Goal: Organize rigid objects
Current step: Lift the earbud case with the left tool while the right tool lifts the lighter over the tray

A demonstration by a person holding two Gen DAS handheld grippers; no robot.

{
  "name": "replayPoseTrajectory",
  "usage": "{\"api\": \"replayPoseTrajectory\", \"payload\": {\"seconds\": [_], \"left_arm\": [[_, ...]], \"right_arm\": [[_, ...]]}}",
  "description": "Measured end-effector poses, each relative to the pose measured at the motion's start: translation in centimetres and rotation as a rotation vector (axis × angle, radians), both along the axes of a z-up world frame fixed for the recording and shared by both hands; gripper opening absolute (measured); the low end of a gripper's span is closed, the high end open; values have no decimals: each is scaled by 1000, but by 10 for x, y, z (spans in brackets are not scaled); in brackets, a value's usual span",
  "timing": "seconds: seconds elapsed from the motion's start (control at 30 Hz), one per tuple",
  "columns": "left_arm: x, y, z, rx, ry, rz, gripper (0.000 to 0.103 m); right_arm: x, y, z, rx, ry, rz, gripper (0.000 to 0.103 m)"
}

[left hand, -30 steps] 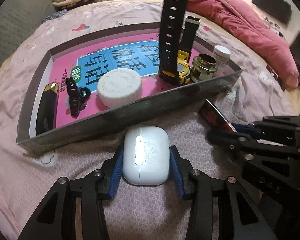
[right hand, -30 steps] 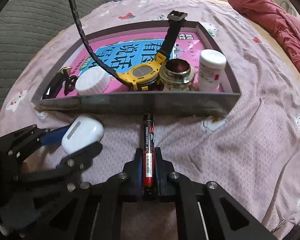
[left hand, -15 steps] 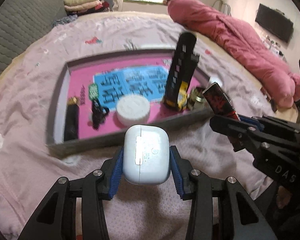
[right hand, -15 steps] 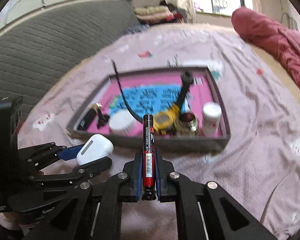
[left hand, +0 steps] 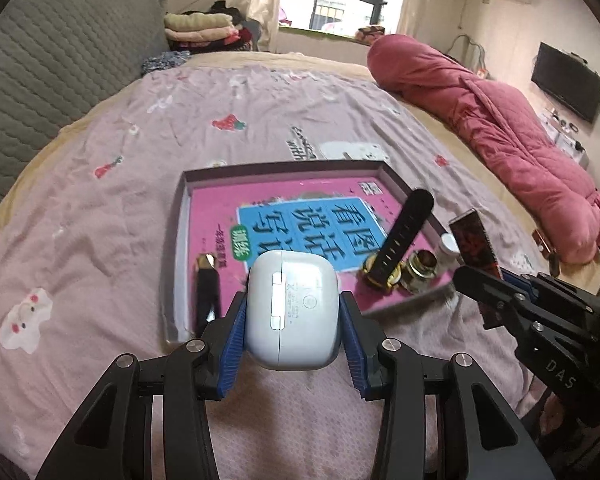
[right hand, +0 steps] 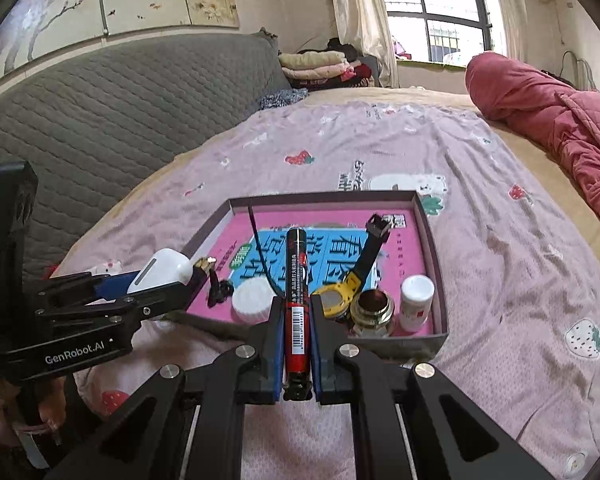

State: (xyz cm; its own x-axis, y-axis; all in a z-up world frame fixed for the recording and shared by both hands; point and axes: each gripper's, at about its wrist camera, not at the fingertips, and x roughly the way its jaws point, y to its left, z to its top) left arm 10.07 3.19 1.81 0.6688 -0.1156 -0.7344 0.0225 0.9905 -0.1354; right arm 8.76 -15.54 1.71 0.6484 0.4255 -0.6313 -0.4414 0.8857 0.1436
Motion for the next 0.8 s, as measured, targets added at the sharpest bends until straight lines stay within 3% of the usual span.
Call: {"api": "replayPoseTrajectory", "payload": {"seconds": [0.8], "left_arm": [[24,3,6,12,-12,29,45]], "right_arm": [[25,-7,16,50,-78,-10,11]]}}
